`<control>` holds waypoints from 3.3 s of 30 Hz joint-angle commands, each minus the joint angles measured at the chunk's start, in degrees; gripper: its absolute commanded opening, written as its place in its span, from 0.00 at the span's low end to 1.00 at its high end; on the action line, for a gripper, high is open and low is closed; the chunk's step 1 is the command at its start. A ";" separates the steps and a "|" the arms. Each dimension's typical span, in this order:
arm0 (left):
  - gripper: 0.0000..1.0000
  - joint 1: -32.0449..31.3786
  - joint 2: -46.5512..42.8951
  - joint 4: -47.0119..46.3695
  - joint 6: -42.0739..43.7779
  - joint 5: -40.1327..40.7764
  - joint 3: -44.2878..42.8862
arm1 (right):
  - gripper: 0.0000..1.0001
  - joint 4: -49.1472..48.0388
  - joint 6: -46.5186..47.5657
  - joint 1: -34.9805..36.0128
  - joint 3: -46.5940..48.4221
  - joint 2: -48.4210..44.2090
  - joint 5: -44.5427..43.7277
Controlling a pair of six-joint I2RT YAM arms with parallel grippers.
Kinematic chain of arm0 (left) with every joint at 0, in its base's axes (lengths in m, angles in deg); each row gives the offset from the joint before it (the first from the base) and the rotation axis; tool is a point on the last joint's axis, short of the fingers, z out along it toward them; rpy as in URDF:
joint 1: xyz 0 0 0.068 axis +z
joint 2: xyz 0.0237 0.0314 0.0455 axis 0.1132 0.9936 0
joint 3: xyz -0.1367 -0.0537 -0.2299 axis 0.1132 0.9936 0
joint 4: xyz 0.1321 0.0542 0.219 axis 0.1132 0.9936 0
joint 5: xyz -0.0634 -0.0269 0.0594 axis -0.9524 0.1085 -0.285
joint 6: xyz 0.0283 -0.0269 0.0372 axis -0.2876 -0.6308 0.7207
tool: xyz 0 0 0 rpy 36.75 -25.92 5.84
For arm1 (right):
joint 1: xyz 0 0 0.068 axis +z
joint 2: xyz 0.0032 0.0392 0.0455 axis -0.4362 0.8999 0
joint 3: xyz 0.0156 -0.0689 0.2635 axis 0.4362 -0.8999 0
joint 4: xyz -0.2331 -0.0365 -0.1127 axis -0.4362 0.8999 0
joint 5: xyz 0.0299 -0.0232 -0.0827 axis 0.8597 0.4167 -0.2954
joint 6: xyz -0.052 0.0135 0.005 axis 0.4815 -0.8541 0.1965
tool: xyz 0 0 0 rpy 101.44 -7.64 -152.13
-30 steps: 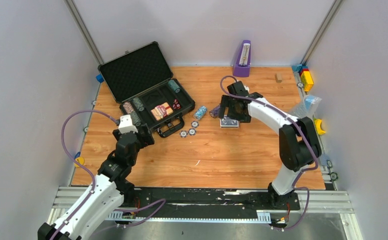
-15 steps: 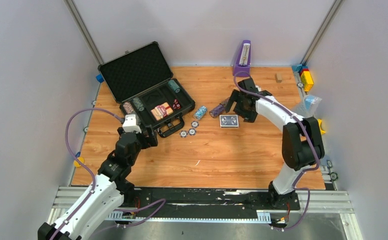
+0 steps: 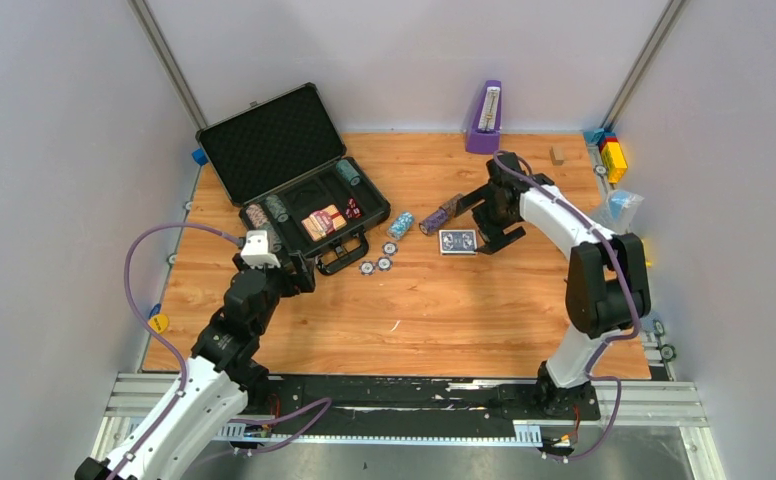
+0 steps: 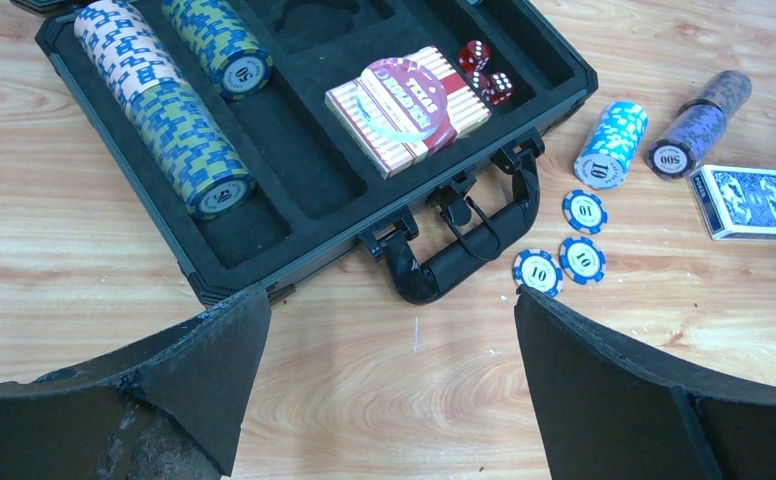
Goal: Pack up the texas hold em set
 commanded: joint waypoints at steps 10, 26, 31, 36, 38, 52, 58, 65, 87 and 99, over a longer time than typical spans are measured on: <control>1.00 0.31 -1.08 -0.25 -0.26 2.39 0.08 | 0.97 12.64 -13.90 -2.44 16.72 16.76 6.85; 1.00 0.31 -4.16 1.45 -0.81 3.08 0.42 | 0.94 15.46 -18.27 -3.26 14.60 22.32 6.94; 1.00 0.31 -4.22 1.71 -0.95 3.15 0.29 | 0.93 14.77 -19.48 -3.23 13.03 22.66 6.54; 1.00 0.31 -4.86 2.12 -1.07 3.22 0.44 | 0.73 13.40 -19.82 -3.00 10.67 20.67 5.90; 1.00 0.31 -5.04 2.28 -1.12 3.26 0.38 | 0.63 13.40 -19.11 -2.95 9.98 18.30 4.26; 1.00 0.31 -4.00 -2.50 1.95 -7.62 1.01 | 0.33 -3.99 14.98 -1.00 -3.78 -7.61 6.91; 0.99 -1.13 3.54 -13.14 3.50 -18.40 1.43 | 0.23 -13.98 22.97 -0.82 -11.09 -15.80 15.35; 1.00 -25.57 20.46 -26.98 20.01 -4.23 -2.33 | 0.21 -13.92 24.51 1.13 -9.75 -12.21 22.12; 1.00 -45.54 71.29 -75.20 61.64 11.13 -14.54 | 0.00 -8.12 2.89 7.85 -17.82 -22.84 14.47; 0.92 -45.66 69.53 -70.01 57.97 4.61 -16.08 | 0.00 -8.65 4.29 8.94 -18.52 -23.91 15.13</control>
